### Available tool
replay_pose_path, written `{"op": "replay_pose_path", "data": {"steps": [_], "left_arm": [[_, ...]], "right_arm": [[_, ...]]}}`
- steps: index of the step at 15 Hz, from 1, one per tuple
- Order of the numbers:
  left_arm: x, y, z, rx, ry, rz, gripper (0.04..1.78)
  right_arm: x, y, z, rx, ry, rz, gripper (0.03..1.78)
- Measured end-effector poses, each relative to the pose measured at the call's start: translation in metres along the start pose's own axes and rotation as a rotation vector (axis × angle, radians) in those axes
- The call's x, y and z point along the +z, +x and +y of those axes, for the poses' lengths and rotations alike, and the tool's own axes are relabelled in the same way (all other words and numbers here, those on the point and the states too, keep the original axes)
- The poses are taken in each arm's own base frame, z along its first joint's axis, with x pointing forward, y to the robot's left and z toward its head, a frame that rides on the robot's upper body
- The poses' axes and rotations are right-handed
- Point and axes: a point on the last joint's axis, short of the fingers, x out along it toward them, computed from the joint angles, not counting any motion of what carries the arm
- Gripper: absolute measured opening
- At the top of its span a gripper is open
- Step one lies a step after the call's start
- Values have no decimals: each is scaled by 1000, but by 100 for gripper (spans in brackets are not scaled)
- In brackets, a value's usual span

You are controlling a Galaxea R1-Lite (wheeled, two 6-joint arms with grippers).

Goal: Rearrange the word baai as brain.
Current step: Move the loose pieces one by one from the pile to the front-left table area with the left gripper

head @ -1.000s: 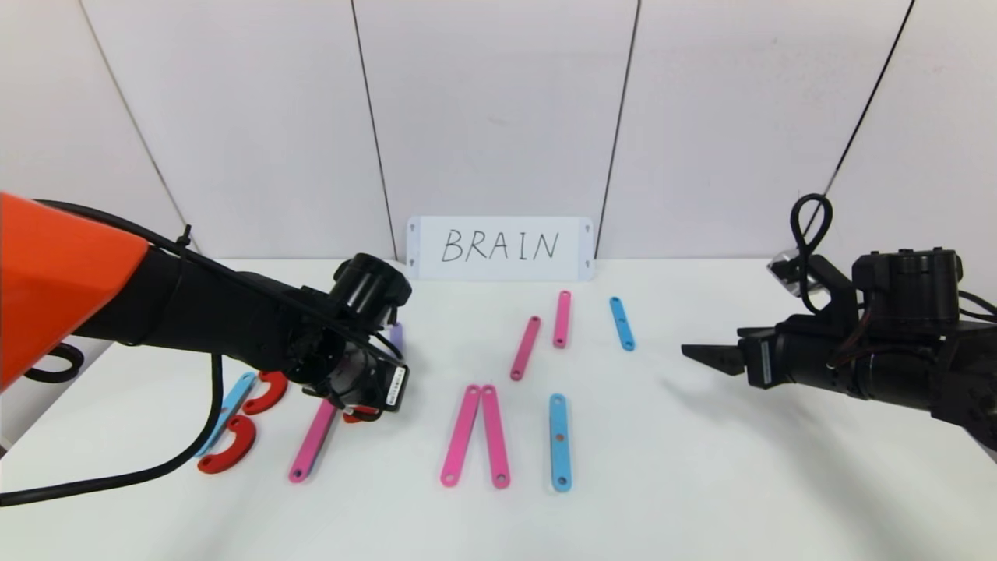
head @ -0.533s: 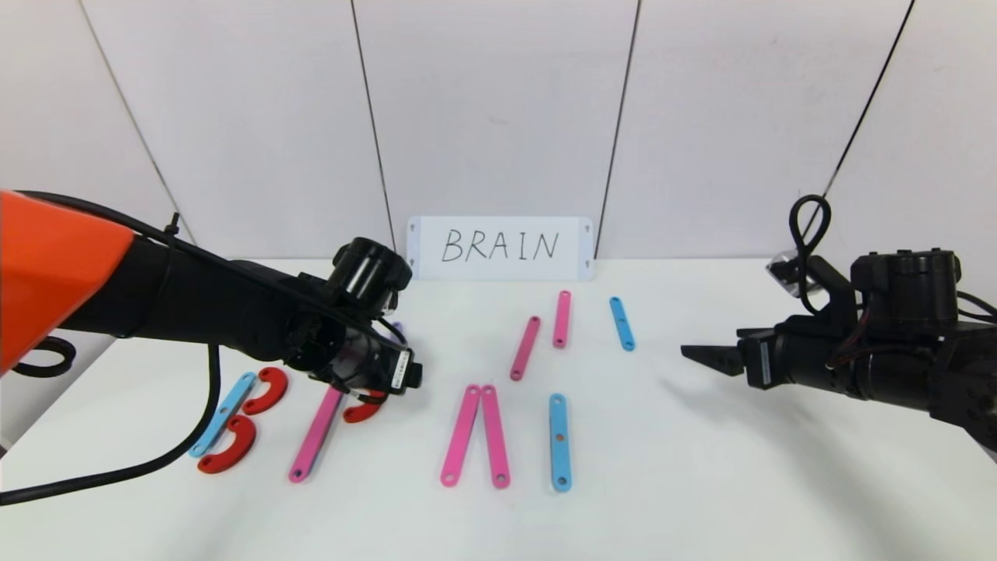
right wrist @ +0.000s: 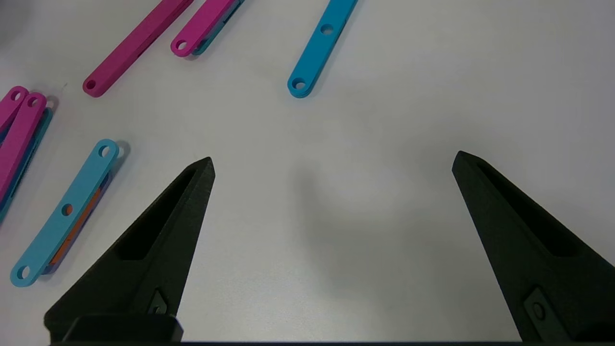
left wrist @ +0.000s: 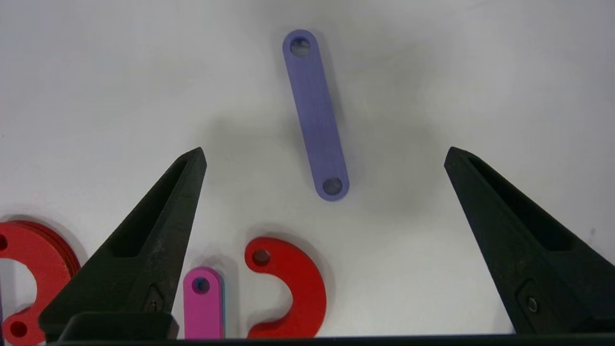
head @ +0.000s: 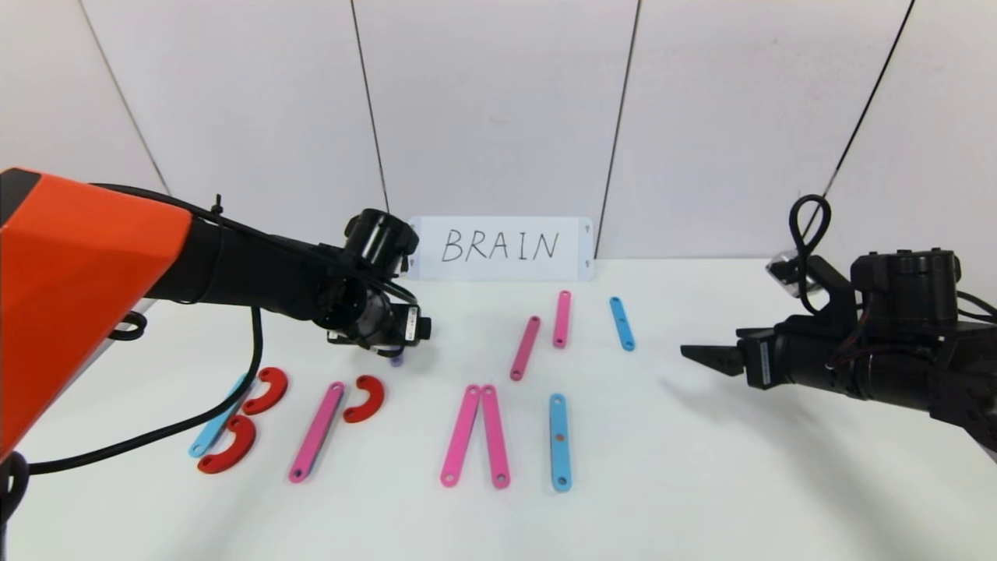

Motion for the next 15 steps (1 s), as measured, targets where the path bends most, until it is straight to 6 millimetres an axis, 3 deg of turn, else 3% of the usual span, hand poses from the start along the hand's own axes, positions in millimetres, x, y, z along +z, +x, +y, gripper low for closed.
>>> {"op": "replay_pose_path", "data": {"steps": [4, 9, 12, 15], "left_arm": [[10, 24, 6, 24, -50, 0, 174], [8, 39, 5, 33, -68, 18, 169], [5, 43, 5, 35, -74, 30, 141], [4, 46, 5, 36, -77, 35, 91]], "right_arm": [[0, 0, 0, -1, 1, 0, 173], [0, 0, 0, -1, -1, 1, 173], [0, 0, 0, 0, -1, 1, 173], [0, 0, 0, 0, -1, 1, 173]]}}
